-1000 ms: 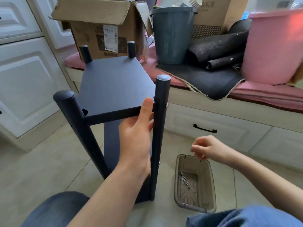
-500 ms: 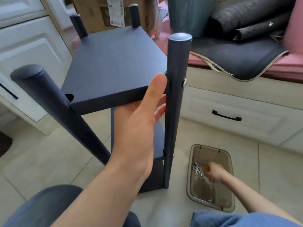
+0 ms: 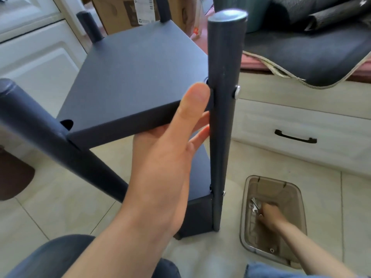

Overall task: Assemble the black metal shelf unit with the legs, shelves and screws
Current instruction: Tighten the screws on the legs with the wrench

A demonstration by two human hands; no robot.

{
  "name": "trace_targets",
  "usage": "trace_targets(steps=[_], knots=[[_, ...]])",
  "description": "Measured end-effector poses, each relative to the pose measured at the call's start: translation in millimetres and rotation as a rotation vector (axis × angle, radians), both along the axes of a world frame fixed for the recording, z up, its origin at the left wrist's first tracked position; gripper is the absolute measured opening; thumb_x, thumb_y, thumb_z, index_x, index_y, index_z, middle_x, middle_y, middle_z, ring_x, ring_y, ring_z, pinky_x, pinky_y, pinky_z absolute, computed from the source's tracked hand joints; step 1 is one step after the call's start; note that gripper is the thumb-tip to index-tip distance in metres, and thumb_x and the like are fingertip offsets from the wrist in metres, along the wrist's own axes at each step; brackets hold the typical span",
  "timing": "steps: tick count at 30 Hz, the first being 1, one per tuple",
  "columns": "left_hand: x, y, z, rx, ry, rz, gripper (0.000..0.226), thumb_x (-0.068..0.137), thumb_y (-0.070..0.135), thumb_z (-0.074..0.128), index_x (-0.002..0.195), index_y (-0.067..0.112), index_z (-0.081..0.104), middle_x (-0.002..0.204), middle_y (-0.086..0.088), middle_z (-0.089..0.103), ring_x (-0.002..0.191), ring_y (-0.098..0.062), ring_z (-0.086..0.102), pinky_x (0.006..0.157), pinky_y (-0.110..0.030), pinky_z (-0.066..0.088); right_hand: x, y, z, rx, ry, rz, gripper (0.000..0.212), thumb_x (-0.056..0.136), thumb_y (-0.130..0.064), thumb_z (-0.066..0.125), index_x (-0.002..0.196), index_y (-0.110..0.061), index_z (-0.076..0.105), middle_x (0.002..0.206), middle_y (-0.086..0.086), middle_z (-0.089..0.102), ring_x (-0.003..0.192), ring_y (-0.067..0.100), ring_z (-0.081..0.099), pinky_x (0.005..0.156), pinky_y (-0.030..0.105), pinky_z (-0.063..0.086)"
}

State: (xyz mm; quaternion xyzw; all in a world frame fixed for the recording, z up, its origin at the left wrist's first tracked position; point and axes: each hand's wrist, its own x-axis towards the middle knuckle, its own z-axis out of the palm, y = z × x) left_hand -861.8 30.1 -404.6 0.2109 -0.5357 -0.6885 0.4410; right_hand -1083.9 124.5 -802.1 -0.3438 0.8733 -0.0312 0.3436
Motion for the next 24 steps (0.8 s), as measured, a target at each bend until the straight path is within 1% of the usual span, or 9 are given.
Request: trace_targets(steps=[3,6,9,13,14,17,20,22,24], knots=[[0.6,-0.7,-0.3,0.003,0.007,0.004,0.037,0.084,0.035,0.066,0.114,0.014,0.066,0.108,0.000,0.075,0.101,-0.020,0.073,0.095,-0.036,0.056,4.3,3.5,-4.9,-0.048,0.012,-0.003,0.008,0.095,-0.013,0.048,0.093,-0.018,0.042,0.122,0.017,0.062,0.113,0.031,0.060,0.086,0.033,0.045],[0.4,-0.7,-0.3,0.006,0.006,0.003,0.038,0.083,0.036,0.066,0.114,0.015,0.065,0.109,0.001,0.075,0.103,-0.019,0.073,0.097,-0.036,0.055,9.2,5.9,-6.9,-0.041,0.049,0.026,0.017,0.096,-0.007,0.037,0.087,-0.020,0.043,0.121,0.016,0.060,0.110,0.028,0.059,0.087,0.033,0.046],[1.5,-0.2,-1.8,0.016,0.007,-0.006,0.029,0.088,0.035,0.072,0.109,0.017,0.067,0.109,0.000,0.075,0.104,-0.020,0.073,0.097,-0.035,0.055,11.1,5.1,-5.6,-0.046,0.075,0.022,0.023,0.098,-0.008,0.034,0.109,-0.011,0.053,0.125,0.016,0.060,0.113,0.029,0.059,0.088,0.033,0.046],[2.8,1.3,0.7,0.055,0.022,-0.019,0.033,0.077,0.036,0.072,0.104,0.018,0.071,0.110,-0.002,0.075,0.104,-0.022,0.073,0.098,-0.035,0.055,8.6,0.8,13.2,-0.065,0.089,0.037,0.020,0.097,-0.011,0.040,0.114,-0.012,0.051,0.120,0.015,0.061,0.109,0.031,0.061,0.084,0.036,0.049],[2.7,2.7,1.5,0.057,0.027,-0.017,0.032,0.077,0.036,0.073,0.104,0.019,0.071,0.110,-0.003,0.075,0.105,-0.022,0.073,0.099,-0.036,0.055,7.7,1.0,19.5,-0.074,0.097,0.037,0.020,0.095,-0.011,0.043,0.113,-0.012,0.051,0.114,0.014,0.063,0.107,0.031,0.062,0.081,0.035,0.049],[1.3,8.4,4.1,0.053,0.046,0.029,0.021,0.076,0.033,0.070,0.095,0.025,0.072,0.108,0.001,0.076,0.103,-0.022,0.073,0.099,-0.042,0.054,5.4,6.4,40.3,-0.116,0.131,0.018,0.003,0.092,-0.014,0.048,0.094,-0.014,0.045,0.091,0.005,0.059,0.090,0.028,0.063,0.068,0.034,0.045],[1.3,12.6,7.6,0.063,0.056,0.060,0.031,0.075,0.033,0.067,0.104,0.023,0.070,0.113,-0.001,0.076,0.104,-0.024,0.073,0.101,-0.043,0.054,2.0,13.8,60.8,-0.181,0.134,-0.057,0.016,0.089,-0.021,0.059,0.088,-0.014,0.045,0.085,0.007,0.063,0.085,0.030,0.065,0.066,0.033,0.044],[4.0,14.4,9.3,0.073,0.060,0.054,0.035,0.076,0.033,0.066,0.107,0.018,0.069,0.115,-0.005,0.075,0.106,-0.025,0.072,0.101,-0.042,0.054,-1.9,14.5,81.3,-0.259,0.144,-0.130,0.016,0.084,-0.018,0.065,0.082,-0.013,0.050,0.083,0.011,0.068,0.087,0.034,0.066,0.067,0.034,0.043],[8.0,16.1,10.6,0.082,0.058,0.063,0.029,0.077,0.034,0.065,0.100,0.019,0.072,0.113,-0.007,0.076,0.107,-0.026,0.072,0.102,-0.043,0.053,-4.1,9.6,110.6,-0.366,0.156,-0.187,0.009,0.082,-0.013,0.068,0.079,-0.010,0.060,0.084,0.014,0.071,0.087,0.033,0.067,0.070,0.034,0.044]])
